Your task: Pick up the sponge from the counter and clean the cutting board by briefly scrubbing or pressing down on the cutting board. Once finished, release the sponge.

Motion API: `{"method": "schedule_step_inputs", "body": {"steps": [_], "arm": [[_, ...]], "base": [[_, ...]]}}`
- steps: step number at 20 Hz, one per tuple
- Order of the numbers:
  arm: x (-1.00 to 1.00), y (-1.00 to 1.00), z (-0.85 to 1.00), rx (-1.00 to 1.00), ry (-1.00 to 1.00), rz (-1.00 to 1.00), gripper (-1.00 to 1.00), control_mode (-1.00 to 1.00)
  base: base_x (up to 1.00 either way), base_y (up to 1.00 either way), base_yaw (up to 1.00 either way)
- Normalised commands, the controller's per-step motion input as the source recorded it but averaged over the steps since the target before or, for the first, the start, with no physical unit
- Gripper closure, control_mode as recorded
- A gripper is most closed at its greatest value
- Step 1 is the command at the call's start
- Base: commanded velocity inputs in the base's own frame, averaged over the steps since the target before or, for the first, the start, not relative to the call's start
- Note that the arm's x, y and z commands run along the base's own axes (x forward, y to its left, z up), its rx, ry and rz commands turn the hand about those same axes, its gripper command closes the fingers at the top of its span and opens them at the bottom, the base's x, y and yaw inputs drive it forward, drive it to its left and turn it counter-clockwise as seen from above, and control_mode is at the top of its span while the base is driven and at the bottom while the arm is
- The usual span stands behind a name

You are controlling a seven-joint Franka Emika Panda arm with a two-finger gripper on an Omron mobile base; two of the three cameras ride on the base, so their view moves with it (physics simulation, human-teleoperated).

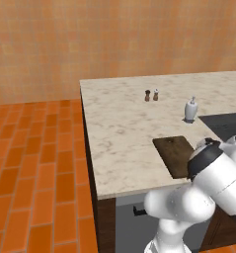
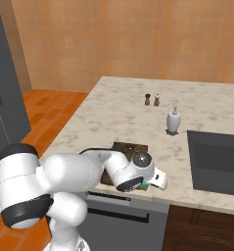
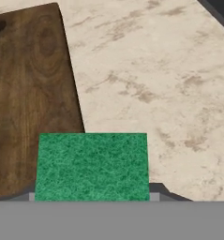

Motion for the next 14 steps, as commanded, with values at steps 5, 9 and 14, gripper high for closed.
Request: {"method": "schedule_step_inputs", "body": {"steps": [5, 9, 14], "arm": [[0.46, 0.06, 0.86, 0.0, 0.11, 0.03, 1.0, -1.0], [0.06, 0.9, 0.06, 0.06, 0.06, 0.01, 1.0, -1.0], [0.01, 1.0, 0.0, 0.09, 0.09, 0.15, 1.0, -1.0]], "base": [[0.0, 0.0, 0.0], [0.0, 0.0, 0.0], [0.0, 0.0, 0.0]]}}
